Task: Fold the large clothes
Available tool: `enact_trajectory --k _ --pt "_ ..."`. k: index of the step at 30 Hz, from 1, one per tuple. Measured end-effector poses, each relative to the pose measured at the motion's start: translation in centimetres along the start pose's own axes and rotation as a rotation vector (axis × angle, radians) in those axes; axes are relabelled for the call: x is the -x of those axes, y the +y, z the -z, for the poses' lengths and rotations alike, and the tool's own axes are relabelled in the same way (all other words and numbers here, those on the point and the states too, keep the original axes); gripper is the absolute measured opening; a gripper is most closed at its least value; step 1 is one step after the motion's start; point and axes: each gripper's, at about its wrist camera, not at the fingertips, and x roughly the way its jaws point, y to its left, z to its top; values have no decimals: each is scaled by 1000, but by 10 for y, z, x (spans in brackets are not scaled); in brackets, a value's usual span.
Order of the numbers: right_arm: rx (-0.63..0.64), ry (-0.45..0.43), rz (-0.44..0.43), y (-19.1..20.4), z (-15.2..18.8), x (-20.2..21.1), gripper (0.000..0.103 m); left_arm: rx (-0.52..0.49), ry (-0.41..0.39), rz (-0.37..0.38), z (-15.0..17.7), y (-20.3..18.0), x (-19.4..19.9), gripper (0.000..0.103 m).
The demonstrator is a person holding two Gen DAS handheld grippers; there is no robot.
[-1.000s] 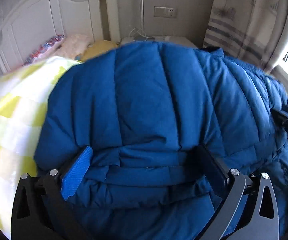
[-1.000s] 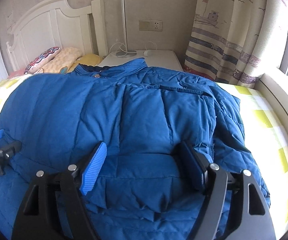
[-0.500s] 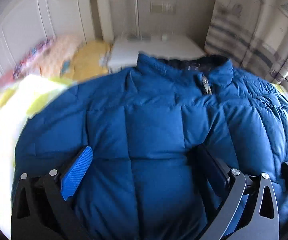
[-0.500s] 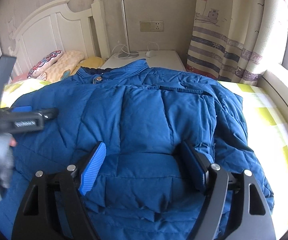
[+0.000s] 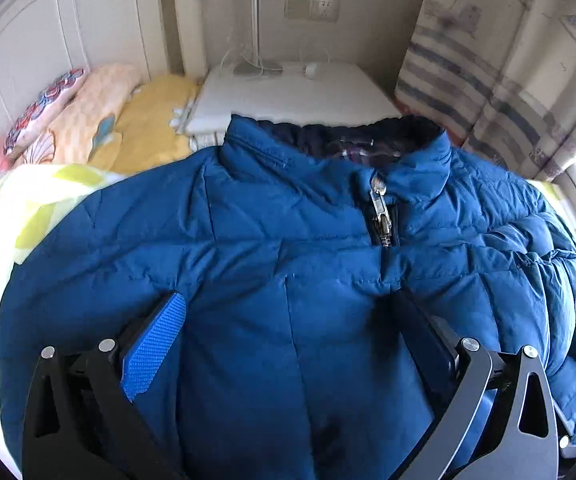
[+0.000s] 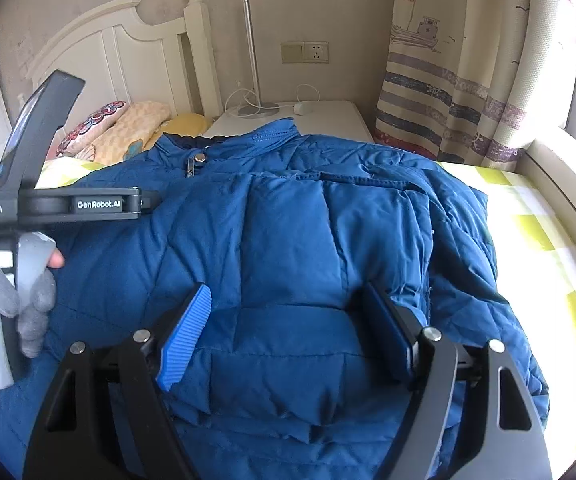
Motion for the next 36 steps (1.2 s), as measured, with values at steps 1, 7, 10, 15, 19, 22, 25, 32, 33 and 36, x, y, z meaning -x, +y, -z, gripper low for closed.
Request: enact_trajectory --k 1,7,10,15,19,22,25,32,33,36 --pt "-2 1 -1 0 0 0 78 -5 13 5 0 1 4 99" --pt "-10 -2 -12 -1 0 3 79 83 -125 -42 10 56 65 98" --pt "-8 0 -7 -1 0 2 80 186 -92 -93 24 105 70 98" --pt "-3 1 1 2 0 1 80 273 -59 -8 57 158 34 99" --pt "-2 1 3 2 1 1 80 262 -83 -29 60 155 37 99" --pt "0 2 6 3 1 1 80 297 -153 -124 66 155 58 99" --pt "-1 5 6 2 1 1 81 275 -242 -44 72 139 96 98" --pt "-2 4 2 2 1 2 81 -1 -129 -34 86 74 67 99" --pt "-2 3 3 2 1 2 81 -11 -113 -47 86 72 62 99" --pt "-1 4 4 2 1 2 81 -6 -118 -45 87 74 67 99"
